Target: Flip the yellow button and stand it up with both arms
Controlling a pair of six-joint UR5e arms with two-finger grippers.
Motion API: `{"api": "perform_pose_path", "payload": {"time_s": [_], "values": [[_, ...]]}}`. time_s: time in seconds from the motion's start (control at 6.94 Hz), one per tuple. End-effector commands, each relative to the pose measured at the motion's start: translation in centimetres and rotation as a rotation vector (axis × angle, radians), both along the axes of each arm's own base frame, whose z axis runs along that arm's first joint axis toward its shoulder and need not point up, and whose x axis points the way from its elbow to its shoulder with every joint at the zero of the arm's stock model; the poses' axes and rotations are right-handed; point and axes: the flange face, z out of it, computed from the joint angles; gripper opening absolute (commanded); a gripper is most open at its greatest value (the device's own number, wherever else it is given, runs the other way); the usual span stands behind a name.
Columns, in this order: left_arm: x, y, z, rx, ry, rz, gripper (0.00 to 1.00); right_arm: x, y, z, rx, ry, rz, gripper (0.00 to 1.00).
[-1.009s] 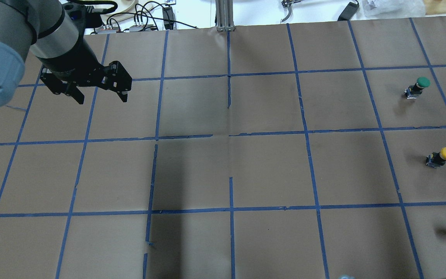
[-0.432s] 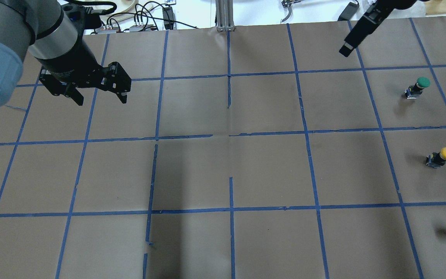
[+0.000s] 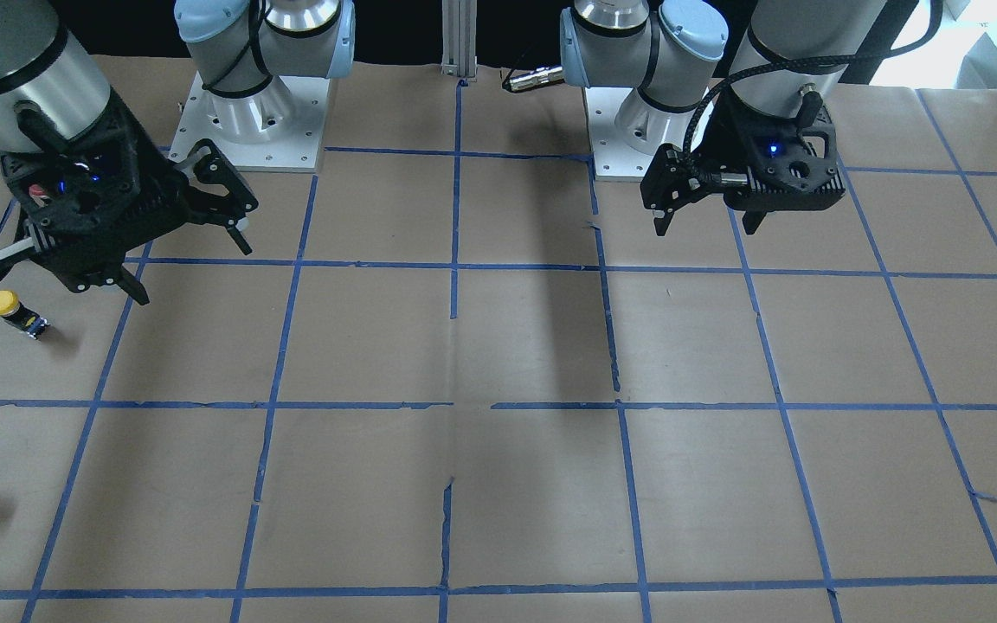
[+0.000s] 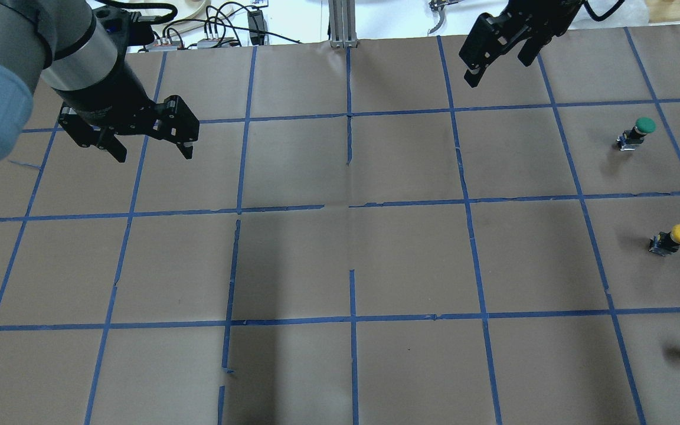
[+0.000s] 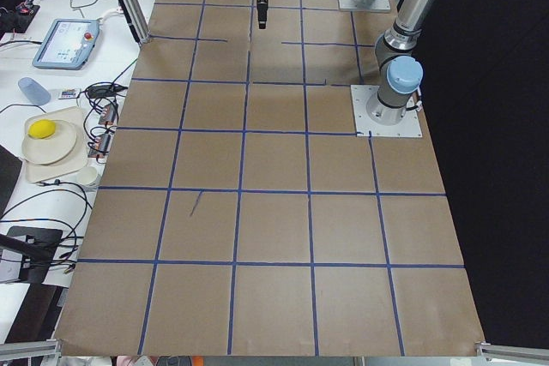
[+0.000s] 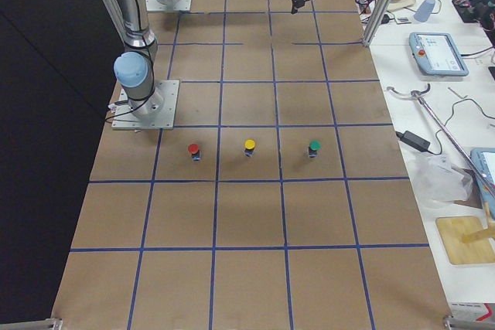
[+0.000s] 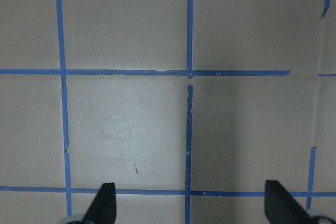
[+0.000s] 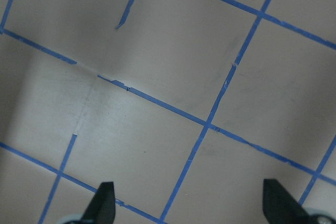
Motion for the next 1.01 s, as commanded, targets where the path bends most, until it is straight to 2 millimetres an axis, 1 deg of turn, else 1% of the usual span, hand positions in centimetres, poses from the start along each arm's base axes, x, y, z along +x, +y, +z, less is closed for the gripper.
{"api": "perform_pose_path", "payload": {"time_s": [0.0,0.29,0.58,0.72,0.86], "values": [[0.1,0.0,0.0,0.000,0.000,0.000,1.00,1.8,0.7,0.4,0.004,0.087,-0.187,1.00],[0.1,0.0,0.1,-0.003,0.000,0.001,1.00,1.5,0.7,-0.1,0.003,0.115,-0.277,0.99],[0.1,-0.1,0.2,-0.005,0.002,0.002,1.00,0.9,0.5,-0.4,0.006,0.130,-0.312,0.99],[0.1,-0.1,0.2,-0.005,0.002,0.002,1.00,0.8,0.5,-0.6,0.009,0.131,-0.317,0.96],[0.1,-0.1,0.2,-0.003,0.002,0.002,1.00,0.5,0.4,-0.6,0.009,0.131,-0.322,0.96]]}}
